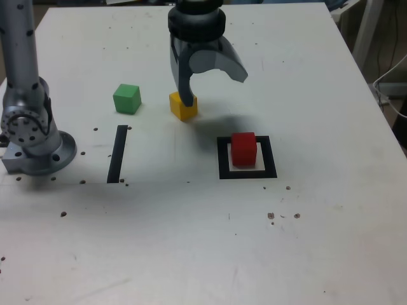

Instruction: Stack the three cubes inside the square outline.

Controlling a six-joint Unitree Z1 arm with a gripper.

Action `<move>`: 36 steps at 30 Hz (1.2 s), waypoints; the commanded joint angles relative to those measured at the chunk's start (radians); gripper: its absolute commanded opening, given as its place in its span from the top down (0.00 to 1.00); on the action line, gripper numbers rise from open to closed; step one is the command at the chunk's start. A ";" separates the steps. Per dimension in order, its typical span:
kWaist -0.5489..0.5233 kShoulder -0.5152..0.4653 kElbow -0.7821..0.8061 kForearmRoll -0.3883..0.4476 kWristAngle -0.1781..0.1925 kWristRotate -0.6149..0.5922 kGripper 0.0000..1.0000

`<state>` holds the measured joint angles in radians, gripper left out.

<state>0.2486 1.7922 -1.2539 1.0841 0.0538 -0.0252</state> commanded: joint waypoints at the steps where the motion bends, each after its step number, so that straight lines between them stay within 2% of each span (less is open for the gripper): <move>1: 0.013 -0.002 0.008 0.004 -0.005 -0.033 0.01; 5: 0.031 -0.004 0.028 0.018 0.002 -0.113 0.01; 9: 0.045 0.004 0.048 0.024 0.029 -0.160 0.01; 14: 0.063 0.022 0.055 0.034 0.072 -0.173 0.01; 22: 0.113 0.081 0.074 0.016 0.097 -0.180 0.05; 29: 0.141 0.107 0.074 -0.002 0.084 -0.167 0.11; 36: 0.142 0.127 0.072 -0.031 0.028 -0.123 0.20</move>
<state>0.3882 1.9118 -1.1788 1.0585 0.0889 -0.1554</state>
